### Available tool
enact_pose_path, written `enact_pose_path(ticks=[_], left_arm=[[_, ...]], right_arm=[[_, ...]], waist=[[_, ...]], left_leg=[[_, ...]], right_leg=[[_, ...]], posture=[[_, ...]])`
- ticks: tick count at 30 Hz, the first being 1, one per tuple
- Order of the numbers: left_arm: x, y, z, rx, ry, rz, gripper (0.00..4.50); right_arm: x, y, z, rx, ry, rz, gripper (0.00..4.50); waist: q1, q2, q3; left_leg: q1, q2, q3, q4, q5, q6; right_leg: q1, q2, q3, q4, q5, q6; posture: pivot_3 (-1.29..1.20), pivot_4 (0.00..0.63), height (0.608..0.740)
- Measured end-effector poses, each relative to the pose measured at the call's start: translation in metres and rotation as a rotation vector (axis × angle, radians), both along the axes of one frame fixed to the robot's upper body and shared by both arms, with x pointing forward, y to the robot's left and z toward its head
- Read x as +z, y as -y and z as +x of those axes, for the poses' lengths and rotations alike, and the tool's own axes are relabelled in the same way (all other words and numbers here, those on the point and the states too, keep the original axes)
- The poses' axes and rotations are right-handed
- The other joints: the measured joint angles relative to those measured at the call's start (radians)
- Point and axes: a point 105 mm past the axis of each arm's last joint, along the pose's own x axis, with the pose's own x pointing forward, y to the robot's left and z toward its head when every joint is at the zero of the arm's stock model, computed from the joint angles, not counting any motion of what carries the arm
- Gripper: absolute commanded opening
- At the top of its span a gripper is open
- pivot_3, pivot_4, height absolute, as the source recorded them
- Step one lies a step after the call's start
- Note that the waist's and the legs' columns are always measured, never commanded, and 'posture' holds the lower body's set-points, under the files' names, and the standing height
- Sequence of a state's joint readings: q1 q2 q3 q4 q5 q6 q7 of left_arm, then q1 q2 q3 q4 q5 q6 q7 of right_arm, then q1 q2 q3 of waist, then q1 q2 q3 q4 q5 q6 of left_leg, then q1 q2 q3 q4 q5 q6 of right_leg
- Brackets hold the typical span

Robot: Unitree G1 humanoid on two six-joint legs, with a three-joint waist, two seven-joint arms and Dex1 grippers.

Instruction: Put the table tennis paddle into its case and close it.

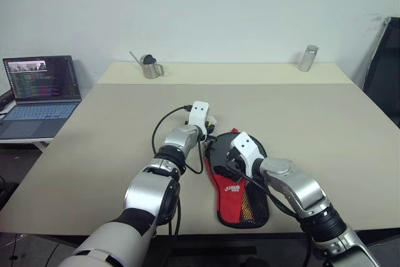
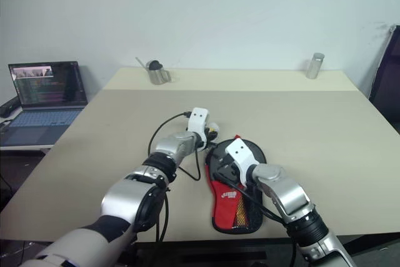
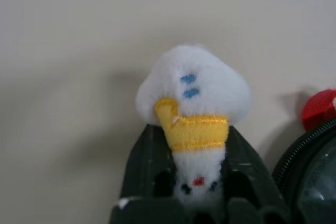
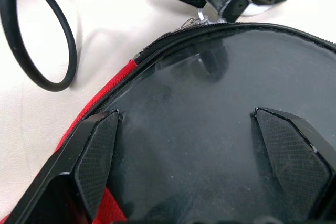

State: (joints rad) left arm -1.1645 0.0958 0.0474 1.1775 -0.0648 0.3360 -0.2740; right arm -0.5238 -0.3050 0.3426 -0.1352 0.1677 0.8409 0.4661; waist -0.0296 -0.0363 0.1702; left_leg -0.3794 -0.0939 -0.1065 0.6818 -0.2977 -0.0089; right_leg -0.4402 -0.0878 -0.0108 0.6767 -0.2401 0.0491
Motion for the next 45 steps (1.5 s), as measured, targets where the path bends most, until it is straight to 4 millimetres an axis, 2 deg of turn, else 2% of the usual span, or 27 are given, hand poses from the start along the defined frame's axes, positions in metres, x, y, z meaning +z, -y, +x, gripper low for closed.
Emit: enact_pose_path(ticks=[5, 10, 14, 18, 27, 31, 35, 38, 45], left_arm=[[-0.001, -0.006, 0.002, 0.016, 0.023, 0.03, 0.33], [0.006, -0.026, 0.009, 0.079, 0.08, 0.113, 0.33], [0.015, -0.024, 0.013, 0.078, 0.152, 0.207, 0.32], [0.029, -0.012, 0.016, 0.04, 0.252, 0.298, 0.32], [0.044, 0.017, 0.015, -0.052, 0.424, 0.562, 0.32], [0.052, 0.023, 0.016, -0.067, 0.495, 0.685, 0.32], [0.051, 0.024, 0.015, -0.076, 0.545, 0.799, 0.32], [0.052, 0.041, 0.011, -0.137, 0.626, 0.882, 0.32], [0.05, 0.091, -0.007, -0.325, 0.787, 0.955, 0.32]], right_arm=[[-0.001, 0.0, -0.001, 0.007, -0.01, -0.014, 4.5], [-0.002, 0.0, -0.004, 0.021, -0.017, -0.029, 4.5], [-0.002, 0.001, -0.006, 0.036, -0.016, -0.046, 4.5], [-0.002, -0.001, -0.012, 0.068, -0.018, -0.06, 4.5], [-0.004, -0.003, -0.022, 0.087, -0.036, -0.066, 4.5], [-0.004, -0.004, -0.025, 0.094, -0.042, -0.072, 4.5], [-0.004, -0.004, -0.028, 0.093, -0.048, -0.074, 4.5], [-0.004, -0.004, -0.029, 0.089, -0.053, -0.074, 4.5], [-0.004, -0.008, -0.032, 0.081, -0.059, -0.065, 4.5]], waist=[[0.0, 0.0, -0.002], [0.001, 0.0, -0.002], [0.003, -0.001, -0.002], [0.002, -0.001, -0.002], [0.003, -0.001, -0.002], [0.002, -0.001, -0.002], [0.001, -0.001, -0.002], [0.003, -0.001, -0.002], [0.003, -0.001, -0.002]], left_leg=[[0.001, 0.0, 0.0, 0.0, 0.0, 0.0], [0.001, 0.0, 0.0, 0.0, 0.0, -0.001], [0.001, 0.0, 0.0, 0.0, 0.0, -0.001], [0.001, 0.0, 0.0, 0.0, 0.0, -0.001], [0.0, 0.0, 0.0, 0.0, 0.0, -0.001], [0.001, 0.0, 0.0, 0.0, 0.0, -0.001], [0.0, 0.0, 0.0, 0.0, 0.0, -0.001], [0.0, 0.0, 0.0, 0.0, 0.0, -0.001], [0.0, 0.0, 0.001, 0.0, 0.0, -0.001]], right_leg=[[0.0, 0.0, 0.0, 0.001, 0.0, 0.0], [0.0, 0.0, 0.0, 0.002, 0.0, 0.0], [0.001, 0.0, 0.0, 0.001, 0.0, 0.0], [0.0, 0.0, 0.0, 0.001, 0.0, 0.0], [0.0, 0.0, 0.0, 0.001, 0.0, 0.0], [0.0, 0.0, 0.0, 0.001, 0.0, 0.0], [0.0, 0.0, -0.001, 0.001, 0.0, 0.0], [0.0, 0.0, 0.0, 0.001, 0.0, 0.0], [0.0, 0.0, 0.0, 0.001, 0.0, 0.0]], posture=[[0.0, 0.15, 0.74], [0.0, 0.15, 0.74], [0.0, 0.15, 0.74], [0.0, 0.15, 0.74], [0.0, 0.15, 0.74], [0.0, 0.15, 0.74], [0.0, 0.15, 0.74], [0.0, 0.15, 0.74], [0.0, 0.15, 0.74]])
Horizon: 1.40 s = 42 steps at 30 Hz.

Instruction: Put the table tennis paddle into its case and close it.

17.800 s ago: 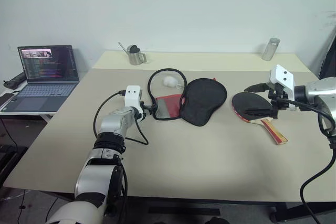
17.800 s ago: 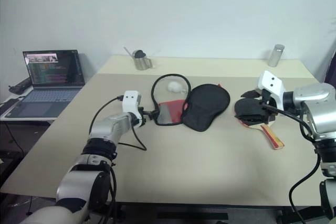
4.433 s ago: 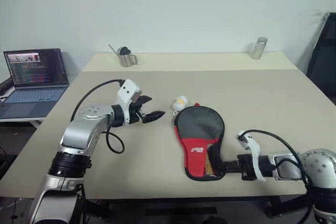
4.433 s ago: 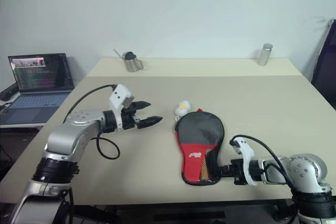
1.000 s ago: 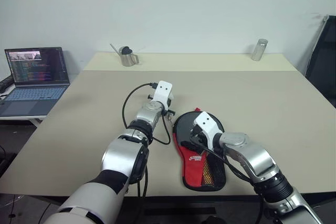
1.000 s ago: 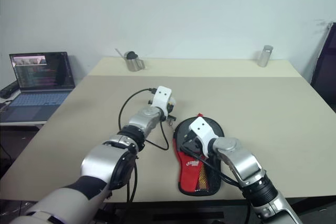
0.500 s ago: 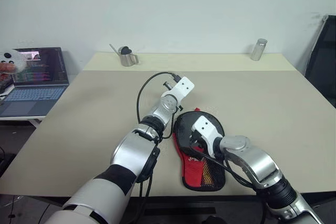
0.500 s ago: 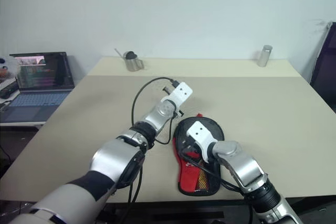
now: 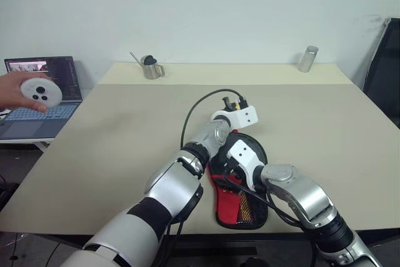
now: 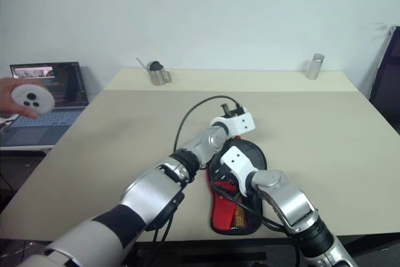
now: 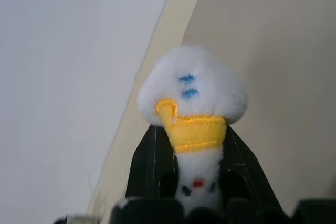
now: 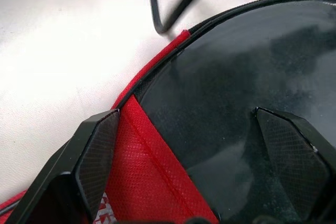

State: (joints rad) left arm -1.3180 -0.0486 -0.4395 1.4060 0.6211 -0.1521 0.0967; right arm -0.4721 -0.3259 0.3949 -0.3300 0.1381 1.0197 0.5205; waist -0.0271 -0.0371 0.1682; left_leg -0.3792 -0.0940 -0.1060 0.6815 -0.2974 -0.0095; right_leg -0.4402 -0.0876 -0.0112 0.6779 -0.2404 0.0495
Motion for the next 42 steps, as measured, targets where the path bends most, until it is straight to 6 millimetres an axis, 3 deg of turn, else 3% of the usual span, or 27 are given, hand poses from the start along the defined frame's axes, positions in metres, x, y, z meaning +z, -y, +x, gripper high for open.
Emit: enact_pose_path(ticks=[8, 12, 13, 15, 23, 27, 32, 36, 42], left_arm=[[-0.016, 0.022, -0.014, -0.133, 0.007, 0.174, 0.32], [-0.032, 0.024, -0.019, -0.174, -0.093, 0.237, 0.32], [-0.04, 0.023, -0.021, -0.183, -0.138, 0.257, 1.05], [-0.052, 0.019, -0.024, -0.192, -0.224, 0.28, 1.72], [-0.05, 0.008, -0.021, -0.192, -0.311, 0.262, 4.49], [-0.047, 0.003, -0.02, -0.203, -0.353, 0.206, 4.49], [-0.044, -0.001, -0.026, -0.265, -0.555, 0.044, 4.49], [-0.019, -0.006, -0.026, -0.337, -0.61, -0.045, 4.49], [0.064, -0.034, -0.02, -0.457, -0.517, -0.24, 4.49]], right_arm=[[0.0, -0.002, -0.001, -0.01, -0.004, 0.005, 4.5], [0.0, -0.002, -0.001, -0.014, -0.005, 0.007, 4.5], [-0.001, -0.002, -0.001, -0.014, -0.007, 0.007, 4.5], [-0.002, -0.003, -0.001, -0.014, -0.014, 0.009, 4.5], [-0.012, -0.005, -0.001, 0.002, -0.053, -0.003, 4.5], [-0.013, -0.005, 0.0, 0.018, -0.057, -0.007, 4.5], [-0.013, -0.005, 0.001, 0.033, -0.056, -0.003, 4.5], [-0.014, -0.006, 0.001, 0.044, -0.059, 0.001, 4.5], [-0.014, -0.006, 0.001, 0.058, -0.066, 0.007, 4.5]], waist=[[0.0, 0.0, 0.0], [-0.001, 0.0, -0.001], [-0.002, 0.0, -0.001], [-0.005, 0.001, -0.003], [-0.006, 0.003, -0.018], [-0.007, 0.003, -0.018], [-0.007, 0.003, -0.018], [-0.008, 0.003, -0.017], [-0.011, 0.003, -0.017]], left_leg=[[0.0, 0.0, 0.0, 0.0, 0.0, 0.0], [0.0, 0.0, 0.0, 0.0, 0.0, 0.0], [0.001, 0.0, 0.0, 0.0, 0.0, 0.0], [0.001, 0.001, 0.0, 0.0, 0.0, 0.0], [0.023, 0.001, -0.002, -0.004, -0.005, 0.008], [0.03, 0.002, -0.002, -0.005, -0.005, 0.008], [0.029, 0.002, -0.003, -0.005, -0.005, 0.008], [0.028, 0.002, -0.003, -0.005, -0.005, 0.008], [0.028, 0.003, -0.003, -0.006, -0.005, 0.007]], right_leg=[[0.0, 0.0, 0.0, 0.0, 0.0, 0.0], [0.0, 0.0, 0.0, 0.0, 0.0, 0.0], [0.0, 0.0, 0.0, 0.0, 0.0, 0.0], [0.0, 0.001, 0.0, 0.0, 0.0, 0.0], [0.026, 0.002, -0.002, -0.007, -0.005, 0.008], [0.032, 0.002, -0.002, -0.009, -0.006, 0.009], [0.033, 0.002, -0.003, -0.012, -0.005, 0.009], [0.032, 0.002, -0.003, -0.013, -0.005, 0.008], [0.032, 0.002, -0.002, -0.014, -0.005, 0.008]], posture=[[0.0, 0.15, 0.74], [0.0, 0.15, 0.74], [0.0, 0.15, 0.74], [0.0, 0.15, 0.74], [0.0, 0.15, 0.74], [0.0, 0.15, 0.74], [0.0, 0.15, 0.74], [0.0, 0.15, 0.74], [0.0, 0.15, 0.74]])
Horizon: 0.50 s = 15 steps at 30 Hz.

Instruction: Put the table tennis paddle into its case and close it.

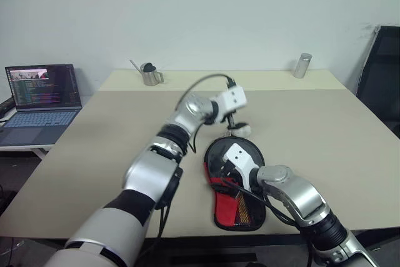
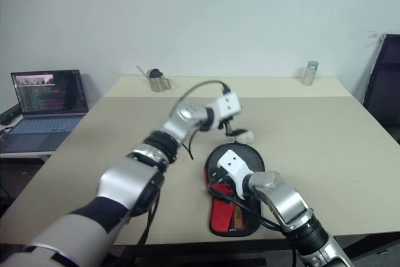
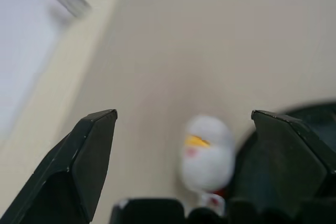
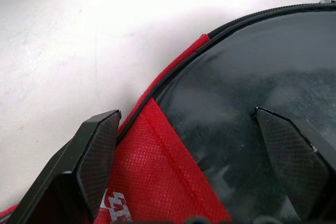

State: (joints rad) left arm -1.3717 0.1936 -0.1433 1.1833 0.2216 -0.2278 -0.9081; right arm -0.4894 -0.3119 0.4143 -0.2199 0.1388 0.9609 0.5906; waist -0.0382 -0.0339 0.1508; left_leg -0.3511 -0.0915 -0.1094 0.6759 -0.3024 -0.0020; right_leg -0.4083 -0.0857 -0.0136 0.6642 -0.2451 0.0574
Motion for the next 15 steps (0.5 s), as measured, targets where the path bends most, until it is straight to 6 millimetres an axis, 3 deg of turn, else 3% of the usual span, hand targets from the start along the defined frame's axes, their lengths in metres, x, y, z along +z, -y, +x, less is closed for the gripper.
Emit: enact_pose_path(ticks=[3, 6, 8, 11, 15], left_arm=[[0.015, -0.012, -0.006, -0.056, -0.028, -0.048, 4.49], [0.013, -0.03, -0.019, -0.133, -0.133, -0.104, 4.49], [-0.001, -0.048, -0.027, -0.152, -0.218, -0.118, 4.49], [-0.032, -0.071, -0.038, -0.133, -0.338, -0.102, 4.49], [-0.058, -0.069, -0.051, -0.143, -0.411, -0.11, 4.49]], right_arm=[[0.001, -0.001, 0.001, 0.008, 0.006, 0.009, 4.5], [0.006, 0.002, 0.003, 0.008, 0.002, 0.036, 4.5], [0.011, 0.009, 0.003, 0.012, -0.009, 0.049, 4.5], [0.023, 0.034, 0.007, -0.029, -0.007, 0.047, 4.5], [0.059, 0.06, -0.007, 0.08, 0.08, 0.018, 4.5]], waist=[[0.0, 0.0, 0.0], [-0.006, 0.003, 0.002], [-0.006, 0.006, 0.004], [-0.001, 0.007, 0.005], [0.016, 0.009, 0.007]], left_leg=[[0.0, 0.0, 0.0, 0.0, 0.0, 0.0], [-0.001, 0.0, -0.001, 0.0, 0.0, 0.0], [-0.003, 0.0, -0.001, 0.0, 0.0, 0.0], [-0.016, -0.001, -0.002, 0.003, 0.002, -0.003], [-0.026, -0.003, -0.004, 0.003, 0.002, -0.002]], right_leg=[[0.0, 0.0, 0.0, 0.0, 0.002, -0.004], [0.0, 0.001, 0.0, 0.0, 0.002, -0.004], [-0.002, 0.002, 0.001, 0.0, 0.003, -0.004], [-0.013, 0.002, 0.002, 0.001, 0.003, -0.005], [-0.02, -0.001, -0.001, -0.003, 0.003, -0.005]], posture=[[0.0, 0.15, 0.74], [0.0, 0.15, 0.74], [0.0, 0.15, 0.74], [0.0, 0.15, 0.74], [0.0, 0.15, 0.74]])
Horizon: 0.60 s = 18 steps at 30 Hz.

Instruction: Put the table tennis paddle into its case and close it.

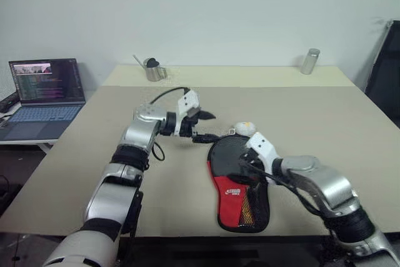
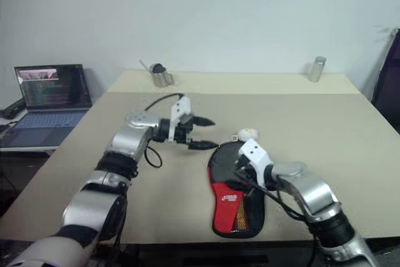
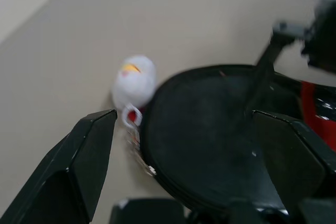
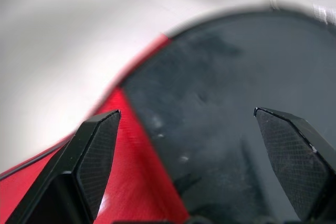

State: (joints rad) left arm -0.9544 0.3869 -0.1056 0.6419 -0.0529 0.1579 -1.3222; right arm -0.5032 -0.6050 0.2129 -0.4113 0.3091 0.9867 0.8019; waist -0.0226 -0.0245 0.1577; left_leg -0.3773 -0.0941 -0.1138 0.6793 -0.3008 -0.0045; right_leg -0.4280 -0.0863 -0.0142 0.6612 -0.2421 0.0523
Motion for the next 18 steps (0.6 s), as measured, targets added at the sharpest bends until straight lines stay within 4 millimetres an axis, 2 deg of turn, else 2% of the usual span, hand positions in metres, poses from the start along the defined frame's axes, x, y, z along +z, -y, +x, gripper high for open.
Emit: enact_pose_path(ticks=[2, 5, 8, 11, 14, 18], left_arm=[[-0.014, 0.001, -0.005, 0.01, -0.042, -0.012, 4.49], [-0.025, 0.015, -0.013, 0.006, -0.082, -0.059, 4.49], [-0.035, 0.031, -0.019, 0.007, -0.1, -0.077, 4.49], [-0.043, 0.044, -0.022, 0.036, -0.145, -0.112, 4.49], [-0.054, 0.051, -0.023, 0.072, -0.176, -0.104, 4.49], [-0.07, 0.056, -0.023, 0.133, -0.187, -0.06, 4.49]], right_arm=[[0.019, 0.019, -0.004, 0.033, 0.055, -0.054, 4.5], [0.039, 0.038, 0.001, 0.059, 0.121, -0.122, 4.5], [0.066, 0.048, 0.019, 0.071, 0.223, -0.155, 4.5], [0.083, 0.062, 0.061, 0.034, 0.324, -0.259, 4.5], [0.083, 0.064, 0.097, 0.017, 0.372, -0.346, 4.5], [0.06, 0.056, 0.125, 0.068, 0.396, -0.5, 4.5]], waist=[[0.002, 0.0, 0.0], [0.005, -0.001, 0.001], [0.002, 0.0, 0.001], [-0.009, 0.001, 0.002], [-0.012, 0.0, 0.002], [-0.011, 0.001, 0.002]], left_leg=[[-0.002, 0.0, 0.0, 0.0, -0.001, 0.001], [-0.002, 0.0, 0.001, 0.0, -0.001, 0.002], [-0.001, 0.001, 0.002, 0.0, -0.001, 0.002], [0.003, 0.001, 0.006, 0.0, -0.001, 0.002], [0.007, 0.001, 0.008, -0.002, -0.001, 0.002], [0.007, 0.001, 0.008, -0.002, -0.001, 0.002]], right_leg=[[0.0, 0.0, -0.001, -0.002, 0.0, 0.0], [0.0, -0.002, 0.0, -0.003, 0.0, 0.0], [0.0, -0.001, 0.0, -0.001, 0.0, 0.0], [0.002, -0.001, 0.002, 0.001, 0.0, 0.0], [0.003, -0.001, 0.004, 0.001, 0.0, 0.0], [0.003, -0.001, 0.004, 0.001, 0.0, 0.0]], posture=[[0.0, 0.15, 0.74], [0.0, 0.15, 0.74], [0.0, 0.15, 0.74], [0.0, 0.15, 0.74], [0.0, 0.15, 0.74], [0.0, 0.15, 0.74]])
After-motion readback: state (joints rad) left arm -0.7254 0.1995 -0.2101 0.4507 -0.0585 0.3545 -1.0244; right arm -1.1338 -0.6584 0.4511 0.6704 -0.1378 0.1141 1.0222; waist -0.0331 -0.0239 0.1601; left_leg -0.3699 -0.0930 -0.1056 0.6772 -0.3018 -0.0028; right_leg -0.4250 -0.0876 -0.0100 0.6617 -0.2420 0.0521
